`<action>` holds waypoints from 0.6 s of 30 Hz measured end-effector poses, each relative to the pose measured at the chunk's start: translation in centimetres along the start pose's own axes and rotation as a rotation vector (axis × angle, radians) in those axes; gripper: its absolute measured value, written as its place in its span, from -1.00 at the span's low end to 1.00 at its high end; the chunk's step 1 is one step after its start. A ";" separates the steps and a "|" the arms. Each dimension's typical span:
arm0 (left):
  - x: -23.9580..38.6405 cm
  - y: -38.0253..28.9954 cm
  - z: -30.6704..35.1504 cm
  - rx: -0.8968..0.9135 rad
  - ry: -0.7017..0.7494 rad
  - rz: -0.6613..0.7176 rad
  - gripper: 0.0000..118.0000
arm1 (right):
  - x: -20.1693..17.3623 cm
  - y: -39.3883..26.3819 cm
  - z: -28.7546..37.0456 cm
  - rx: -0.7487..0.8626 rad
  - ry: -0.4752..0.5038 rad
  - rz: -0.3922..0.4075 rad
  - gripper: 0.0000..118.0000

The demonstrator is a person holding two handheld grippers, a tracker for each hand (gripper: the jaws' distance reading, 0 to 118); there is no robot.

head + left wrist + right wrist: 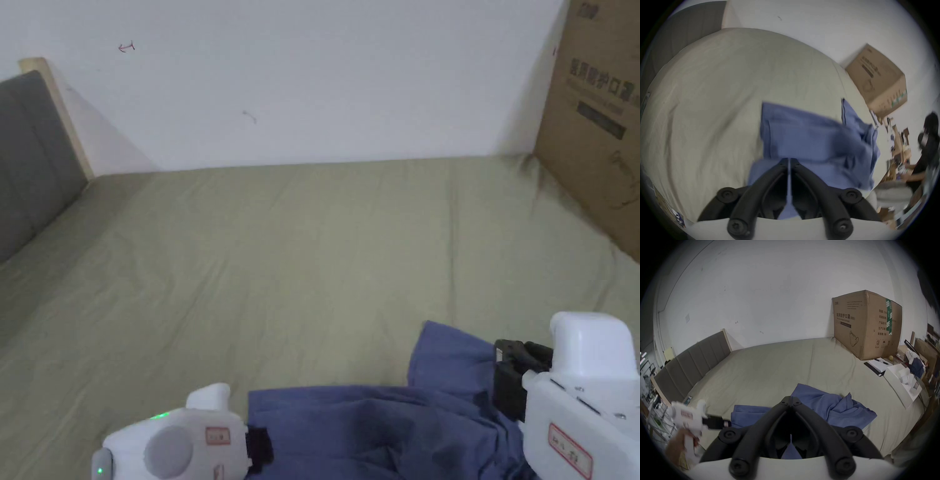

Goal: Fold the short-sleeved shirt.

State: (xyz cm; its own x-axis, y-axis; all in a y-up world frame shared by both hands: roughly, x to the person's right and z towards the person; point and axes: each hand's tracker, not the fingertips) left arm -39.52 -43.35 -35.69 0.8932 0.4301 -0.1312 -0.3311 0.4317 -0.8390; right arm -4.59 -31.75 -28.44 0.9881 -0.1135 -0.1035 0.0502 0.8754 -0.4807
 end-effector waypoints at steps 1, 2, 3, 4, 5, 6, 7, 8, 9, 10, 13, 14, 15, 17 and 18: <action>0.2 1.5 0.0 0.005 -0.005 0.011 -0.77 | 0.1 0.2 -0.3 -0.004 -0.003 0.010 -1.00; 0.2 3.0 -0.1 0.017 -0.012 0.010 -0.38 | 0.3 0.4 -0.6 -0.008 -0.006 0.014 -1.00; 0.4 4.4 -0.5 0.021 -0.005 0.000 0.14 | 0.5 0.5 -0.8 -0.010 -0.008 0.012 -1.00; 0.7 5.6 -1.1 0.024 0.010 -0.008 0.77 | 0.8 0.5 -1.0 -0.012 -0.010 0.006 -1.00; 0.9 6.8 -1.9 0.035 0.030 -0.001 0.96 | 1.3 0.6 -1.3 -0.015 -0.011 -0.009 -1.00; 0.7 7.7 -2.6 0.040 0.053 0.014 0.97 | 1.8 0.6 -1.6 -0.020 -0.014 -0.026 -1.00; 0.7 8.5 -3.5 0.015 0.089 0.044 0.96 | 2.2 0.5 -1.7 -0.027 -0.021 -0.038 -1.00; 0.9 9.0 -4.7 -0.010 0.119 0.087 0.96 | 2.6 0.4 -2.0 -0.037 -0.029 -0.046 -1.00; 1.0 9.1 -6.2 -0.035 0.133 0.101 0.95 | 3.0 0.2 -2.4 -0.046 -0.041 -0.052 -1.00; 0.9 8.6 -7.5 -0.076 0.142 0.095 0.84 | 3.4 0.0 -2.7 -0.057 -0.057 -0.053 -1.00; 2.3 6.2 -11.2 -0.147 0.295 -0.017 0.36 | 4.5 -0.7 -3.4 -0.096 -0.083 -0.059 -1.00; 2.8 5.0 -11.1 -0.045 0.314 -0.123 0.31 | 4.9 -0.9 -3.6 -0.105 -0.090 -0.061 -1.00; 3.7 4.4 -10.9 -0.007 0.354 -0.138 0.16 | 5.3 -1.1 -3.6 -0.116 -0.100 -0.064 -1.00; 4.6 3.5 -10.4 0.083 0.382 -0.137 -0.46 | 6.7 -1.0 -4.2 -0.137 -0.112 -0.085 -1.00; 4.3 3.0 -9.9 0.103 0.391 -0.143 -0.83 | 7.8 -0.7 -4.6 -0.134 -0.107 -0.111 -1.00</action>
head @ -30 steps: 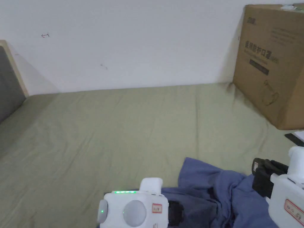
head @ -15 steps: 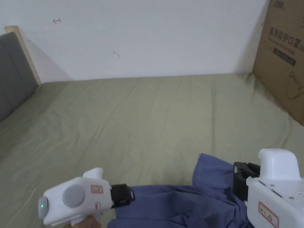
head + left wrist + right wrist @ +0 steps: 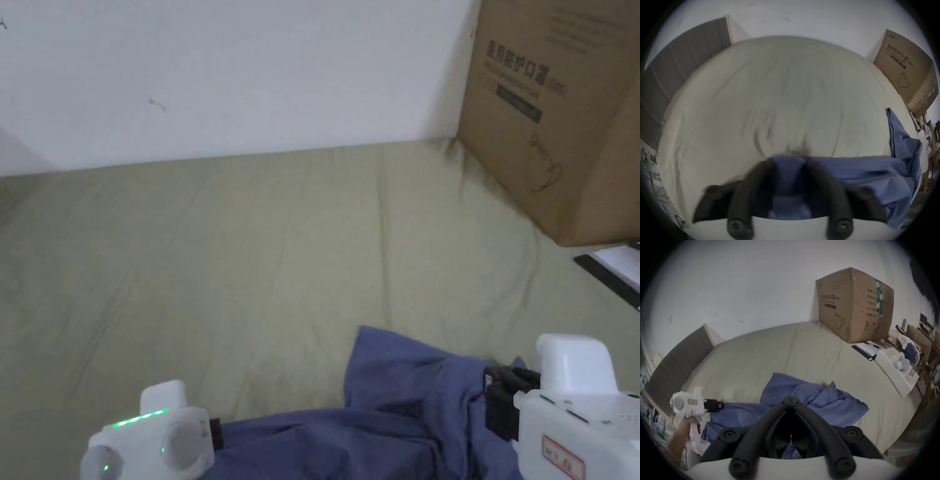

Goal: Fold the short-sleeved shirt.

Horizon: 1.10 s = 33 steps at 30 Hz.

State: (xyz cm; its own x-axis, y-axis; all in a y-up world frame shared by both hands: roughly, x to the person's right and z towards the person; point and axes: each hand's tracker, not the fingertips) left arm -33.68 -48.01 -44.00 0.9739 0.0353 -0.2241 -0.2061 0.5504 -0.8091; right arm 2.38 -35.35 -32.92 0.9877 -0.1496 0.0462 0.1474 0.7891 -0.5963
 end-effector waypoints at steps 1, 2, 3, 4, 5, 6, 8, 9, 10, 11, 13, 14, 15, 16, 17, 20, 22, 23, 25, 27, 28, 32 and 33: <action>0.1 -0.1 0.1 0.000 0.007 0.003 -0.95 | 0.8 0.3 -0.2 0.015 0.016 -0.008 -1.00; -0.2 0.1 0.1 -0.023 -0.007 -0.004 -0.95 | 1.7 1.0 -0.5 0.014 0.045 -0.031 -1.00; -0.5 0.3 0.1 -0.047 -0.046 -0.008 -0.95 | 2.7 2.1 -1.2 -0.019 0.070 -0.034 -1.00; -1.5 0.5 0.4 -0.056 -0.063 0.010 -0.95 | 3.3 3.0 -1.7 -0.037 0.067 -0.004 -1.00; -2.0 0.7 0.8 -0.062 -0.097 0.062 -0.95 | 3.8 4.1 -2.2 -0.049 0.068 0.039 -1.00; -2.5 1.0 1.2 -0.070 -0.125 0.110 -0.95 | 4.1 5.3 -3.0 -0.080 0.073 0.087 -1.00; -3.4 1.5 2.1 -0.055 -0.161 0.149 -0.95 | 4.6 7.4 -5.1 -0.083 0.055 0.186 -0.63; -3.6 1.5 2.7 -0.044 -0.169 0.138 -0.95 | 4.9 8.6 -6.5 -0.131 0.067 0.225 -0.63; -3.6 1.5 3.2 -0.040 -0.173 0.124 -0.95 | 5.1 9.6 -7.9 -0.183 0.071 0.252 -0.52; -3.6 1.5 3.8 -0.028 -0.177 0.113 -0.95 | 5.4 10.5 -10.0 -0.232 0.088 0.271 -0.25; -3.6 1.4 4.9 -0.014 -0.198 0.108 -0.95 | 5.7 11.6 -14.2 -0.321 0.114 0.284 0.43; -3.6 1.4 5.2 -0.007 -0.210 0.111 -0.95 | 5.9 11.9 -16.5 -0.375 0.127 0.284 0.46; -3.7 1.4 5.6 -0.007 -0.216 0.118 -0.95 | 5.9 12.1 -18.6 -0.445 0.120 0.276 0.46; -3.7 1.3 5.9 -0.002 -0.217 0.122 -0.95 | 5.9 11.9 -20.5 -0.500 0.106 0.277 0.46; -3.8 1.3 6.1 0.002 -0.219 0.121 -0.95 | 5.8 11.6 -22.2 -0.550 0.091 0.275 0.45; -3.9 1.4 6.0 0.003 -0.200 0.102 -0.95 | 5.3 9.5 -25.9 -0.669 0.110 0.292 0.45; -4.1 1.6 5.6 -0.010 -0.200 0.091 -0.95 | 4.3 6.8 -27.4 -0.767 0.147 0.273 0.43; -4.2 1.5 5.4 -0.015 -0.196 0.093 -0.95 | 3.7 5.1 -28.4 -0.831 0.149 0.285 0.44; -3.9 1.4 5.2 -0.027 -0.194 0.093 -0.95 | 1.6 4.0 -27.6 -0.727 0.027 0.387 0.42; -3.9 1.3 5.1 -0.032 -0.187 0.079 -0.95 | -0.1 5.8 -26.9 -0.775 -0.029 0.419 0.01; -3.7 1.3 5.1 -0.037 -0.182 0.072 -0.95 | -0.8 6.0 -26.6 -0.776 0.021 0.465 -0.38; -4.2 1.3 5.5 -0.033 -0.188 0.098 -0.95 | -1.3 5.3 -27.8 -0.779 -0.023 0.586 -0.96; -4.2 1.5 5.6 -0.035 -0.186 0.093 -0.95 | -0.7 5.7 -28.1 -0.777 -0.031 0.568 -0.96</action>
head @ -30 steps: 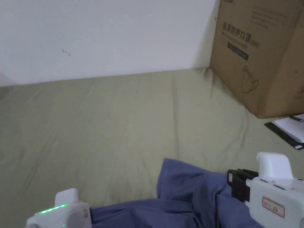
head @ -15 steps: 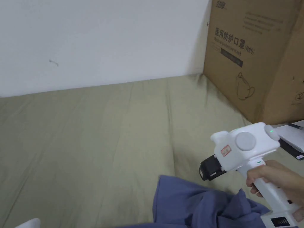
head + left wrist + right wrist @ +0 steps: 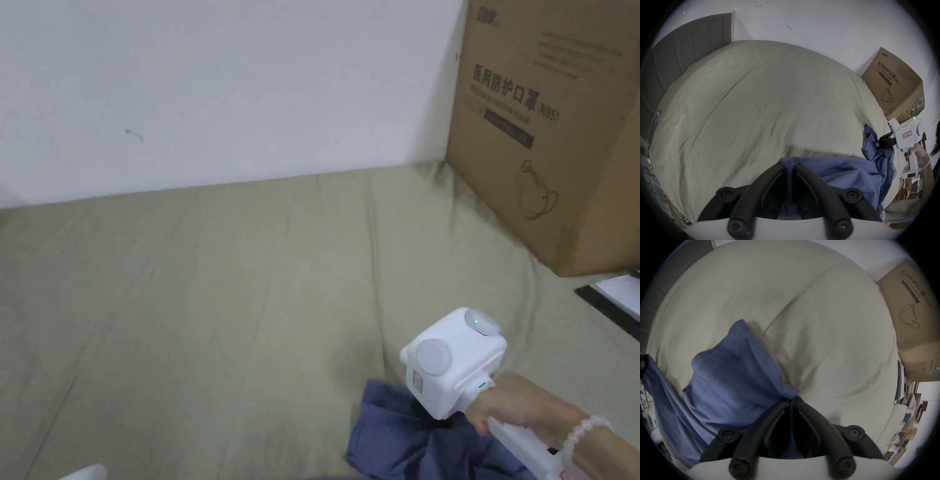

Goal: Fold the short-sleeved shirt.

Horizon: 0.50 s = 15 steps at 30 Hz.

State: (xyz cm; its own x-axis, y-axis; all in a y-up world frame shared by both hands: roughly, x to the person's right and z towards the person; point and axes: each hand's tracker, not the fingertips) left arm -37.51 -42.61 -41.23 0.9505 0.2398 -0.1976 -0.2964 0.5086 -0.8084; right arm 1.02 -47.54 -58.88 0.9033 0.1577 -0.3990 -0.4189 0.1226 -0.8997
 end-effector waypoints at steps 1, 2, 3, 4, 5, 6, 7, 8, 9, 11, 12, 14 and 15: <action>0.1 0.2 0.2 -0.001 0.012 -0.012 -0.95 | 0.7 0.0 0.7 0.003 0.019 -0.051 -0.97; 0.1 0.5 0.5 0.010 0.017 -0.034 -0.95 | 1.5 0.1 1.6 0.016 0.056 -0.092 -0.96; 0.3 0.8 0.9 0.021 0.024 -0.051 -0.95 | 2.5 0.0 2.9 0.043 0.087 -0.141 -0.96; 0.3 1.2 1.4 0.035 0.024 -0.064 -0.95 | 3.4 -0.2 4.3 0.083 0.105 -0.177 -0.97; 0.2 1.8 2.0 0.049 0.017 -0.071 -0.95 | 4.4 -0.3 6.2 0.128 0.121 -0.195 -0.96; 0.2 2.5 2.8 0.071 0.027 -0.068 -0.95 | 5.4 -0.4 8.4 0.168 0.119 -0.225 -0.96; 0.2 3.3 3.4 0.098 0.033 -0.074 -0.95 | 6.4 -0.5 10.3 0.202 0.116 -0.241 -0.97; 0.2 4.3 4.4 0.125 0.024 -0.080 -0.95 | 7.1 -0.9 12.7 0.254 0.112 -0.266 -0.96; 0.3 5.3 5.6 0.161 0.020 -0.083 -0.95 | 8.1 -1.2 15.1 0.291 0.120 -0.286 -0.96; 0.7 7.5 7.9 0.242 0.023 -0.110 -0.95 | 9.2 -2.0 19.6 0.383 0.119 -0.312 -0.97; 0.9 8.9 9.1 0.279 0.045 -0.098 -0.95 | 9.5 -2.5 22.0 0.410 0.095 -0.318 -0.97; 1.1 11.5 11.8 0.351 0.029 -0.096 -0.95 | 10.6 -3.1 25.9 0.467 0.039 -0.328 -0.96; 1.4 12.9 13.3 0.386 0.027 -0.108 -0.95 | 11.3 -3.5 27.9 0.494 0.034 -0.337 -0.96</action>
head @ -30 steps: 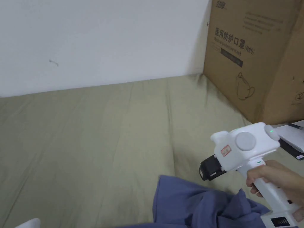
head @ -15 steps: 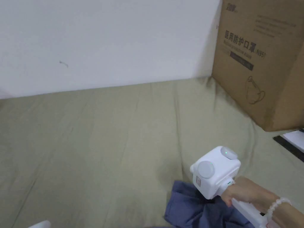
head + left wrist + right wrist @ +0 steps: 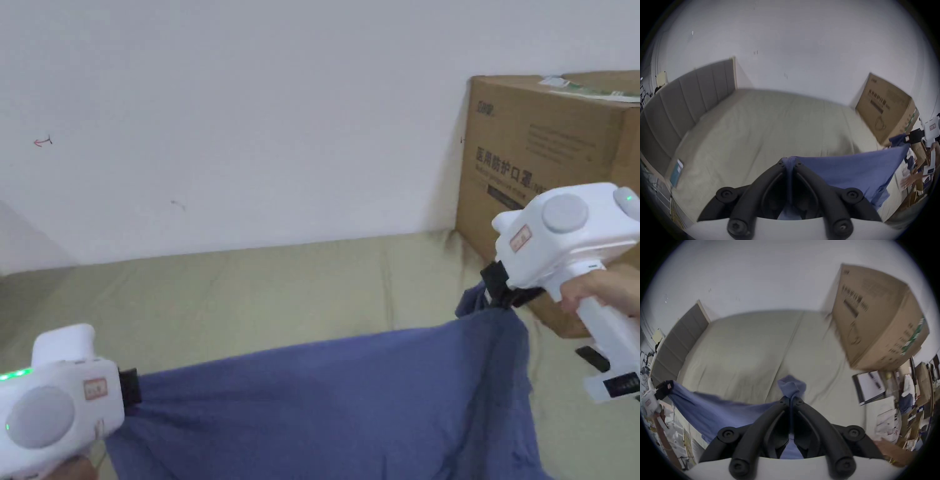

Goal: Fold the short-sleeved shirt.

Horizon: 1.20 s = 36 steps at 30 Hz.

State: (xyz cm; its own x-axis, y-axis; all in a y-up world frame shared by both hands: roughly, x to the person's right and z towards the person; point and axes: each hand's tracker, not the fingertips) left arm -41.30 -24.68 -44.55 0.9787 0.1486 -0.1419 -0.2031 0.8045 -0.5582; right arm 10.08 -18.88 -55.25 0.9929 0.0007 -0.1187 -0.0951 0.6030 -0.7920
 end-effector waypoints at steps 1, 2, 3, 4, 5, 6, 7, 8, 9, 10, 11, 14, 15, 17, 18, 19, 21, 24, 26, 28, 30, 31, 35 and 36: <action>-0.1 1.8 1.0 0.037 -0.004 -0.014 -0.96 | -0.5 0.2 2.6 0.034 0.008 -0.017 -0.96; -0.1 3.8 2.1 0.063 -0.015 -0.010 -0.96 | -0.2 0.9 4.6 0.071 0.032 -0.050 -0.96; 0.1 5.7 3.4 0.095 -0.040 -0.015 -0.96 | -0.1 1.4 6.5 0.114 0.054 -0.062 -0.97; 0.6 7.2 4.6 0.125 -0.057 -0.021 -0.96 | -0.2 2.0 8.0 0.142 0.065 -0.071 -0.97; 1.1 8.9 5.7 0.156 -0.040 -0.023 -0.96 | -0.4 2.7 9.5 0.173 0.061 -0.074 -0.96; 1.8 10.4 6.7 0.199 -0.028 -0.056 -0.96 | -0.8 3.3 11.0 0.200 0.058 -0.064 -0.97; 2.3 11.9 7.5 0.232 -0.018 -0.086 -0.96 | -1.2 4.0 12.3 0.227 0.047 -0.063 -0.97; 2.8 13.2 8.3 0.253 -0.005 -0.091 -0.96 | -1.5 4.8 13.7 0.252 0.038 -0.078 -0.96; 3.0 14.6 9.1 0.259 -0.002 -0.099 -0.96 | -0.8 6.5 14.1 0.273 0.043 -0.083 -0.97; 3.1 15.9 9.8 0.273 -0.005 -0.089 -0.96 | -0.8 7.4 15.3 0.292 0.042 -0.096 -0.97; 3.1 17.2 10.7 0.309 -0.009 -0.073 -0.96 | -0.7 8.6 16.5 0.310 0.050 -0.114 -0.96; 3.4 21.2 12.3 0.358 0.025 -0.117 -0.96 | -0.9 11.8 20.2 0.375 0.060 -0.163 -0.97; 3.7 22.5 12.6 0.378 0.039 -0.143 -0.96 | -1.0 13.0 21.3 0.394 0.064 -0.182 -0.97; 4.2 25.6 12.8 0.397 0.058 -0.159 -0.96 | -2.0 14.9 23.3 0.434 0.048 -0.205 -0.96; 4.5 27.1 13.0 0.402 0.063 -0.152 -0.96 | -2.5 16.0 24.2 0.460 0.033 -0.210 -0.97; 4.9 28.5 13.1 0.418 0.075 -0.148 -0.96 | -3.0 16.9 25.0 0.478 0.024 -0.218 -0.97; 5.3 31.3 13.3 0.458 0.122 -0.152 -0.96 | -3.9 19.0 26.4 0.513 0.020 -0.214 -0.96; 5.5 34.9 13.6 0.486 0.141 -0.167 -0.96 | -4.5 21.7 28.2 0.546 0.021 -0.223 -0.96; 5.5 37.0 14.2 0.505 0.140 -0.165 -0.96 | -4.7 23.3 29.2 0.562 0.030 -0.202 -0.96; 5.6 38.7 14.7 0.545 0.137 -0.165 -0.96 | -5.0 24.4 29.9 0.583 0.009 -0.213 -0.97; 6.0 39.7 14.8 0.575 0.158 -0.179 -0.96 | -4.6 25.1 29.7 0.607 0.026 -0.225 -0.96; 6.2 39.8 14.8 0.581 0.172 -0.193 -0.96 | -4.7 25.4 29.6 0.608 0.027 -0.227 -0.97; 6.4 38.7 13.7 0.605 0.179 -0.197 -0.96 | -5.6 25.3 27.7 0.602 0.012 -0.200 -0.97; 6.0 38.2 12.7 0.595 0.180 -0.198 -0.96 | -5.6 25.1 26.7 0.593 0.013 -0.202 -0.97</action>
State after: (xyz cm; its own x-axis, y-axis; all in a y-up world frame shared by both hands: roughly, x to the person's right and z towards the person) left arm -42.81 14.30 -56.33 0.9648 -0.0923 -0.2462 0.0833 0.9954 -0.0468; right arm 4.02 17.61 -58.47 0.9858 -0.1674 -0.0116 0.1540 0.9302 -0.3331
